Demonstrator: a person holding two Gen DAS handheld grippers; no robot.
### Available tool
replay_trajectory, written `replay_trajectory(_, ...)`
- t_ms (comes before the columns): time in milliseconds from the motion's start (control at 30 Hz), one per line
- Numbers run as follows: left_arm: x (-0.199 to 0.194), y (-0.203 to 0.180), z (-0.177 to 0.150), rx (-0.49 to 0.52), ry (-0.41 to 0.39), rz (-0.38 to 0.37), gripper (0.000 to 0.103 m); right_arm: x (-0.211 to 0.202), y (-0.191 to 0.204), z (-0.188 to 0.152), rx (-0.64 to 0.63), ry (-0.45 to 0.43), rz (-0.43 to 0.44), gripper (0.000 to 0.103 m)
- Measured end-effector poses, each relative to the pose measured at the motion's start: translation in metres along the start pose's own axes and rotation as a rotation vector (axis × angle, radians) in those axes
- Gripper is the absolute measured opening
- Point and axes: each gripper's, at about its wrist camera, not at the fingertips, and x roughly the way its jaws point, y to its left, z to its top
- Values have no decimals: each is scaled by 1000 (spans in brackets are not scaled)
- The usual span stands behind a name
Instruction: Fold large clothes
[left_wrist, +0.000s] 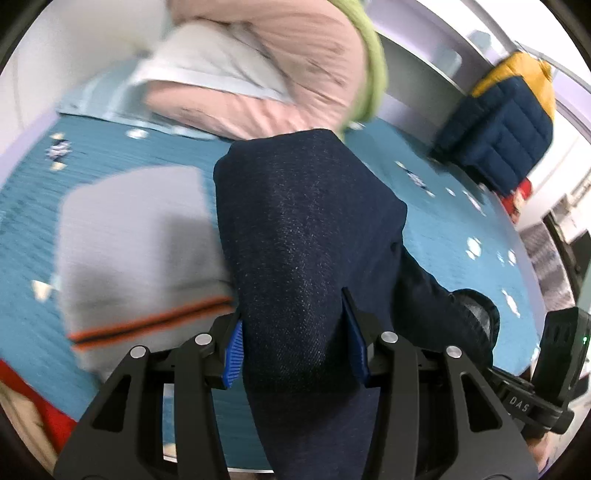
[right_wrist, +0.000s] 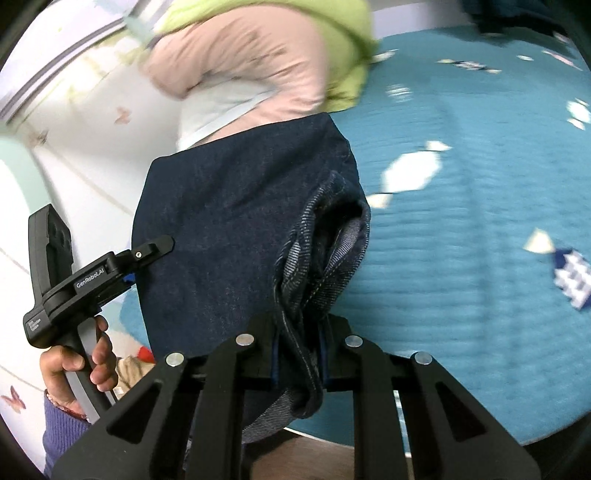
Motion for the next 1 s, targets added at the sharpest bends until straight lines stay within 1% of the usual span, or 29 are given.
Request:
replay_trajectory(67, -12, 28, 9, -18, -19, 32, 45, 18, 18, 5, -21, 12, 20, 14)
replay_trajectory(133, -20, 48, 17, -30, -33, 55, 45, 37, 38, 11, -36, 28, 46, 14)
replay_trajectory(167, -23, 58, 21, -35, -39, 66, 45, 40, 42, 10, -42, 33, 52, 14)
replay_trajectory(267, -29, 90, 36, -57, -50, 94, 45, 67, 61, 21, -49, 49, 76, 14)
replay_trajectory(367, -31, 117, 48, -78, -59, 110, 45, 92, 76, 32, -43, 61, 91, 14)
replay_trajectory(467, -30, 138, 54, -106, -68, 123, 45, 113, 91, 46, -60, 69, 88, 14)
replay_trajectory(600, -23, 166, 73, -165, -55, 113, 45, 133, 102, 61, -70, 74, 95, 14)
replay_trajectory(833, -13, 185, 95, -188, -49, 107, 45, 155, 112, 79, -67, 74, 101, 14)
replay_trajectory(967, -7, 192, 98, -188, -50, 118, 46, 168, 112, 77, -48, 94, 107, 14)
replay_trajectory(1000, -6, 196, 95, -202, -54, 123, 46, 172, 111, 74, -42, 100, 112, 14)
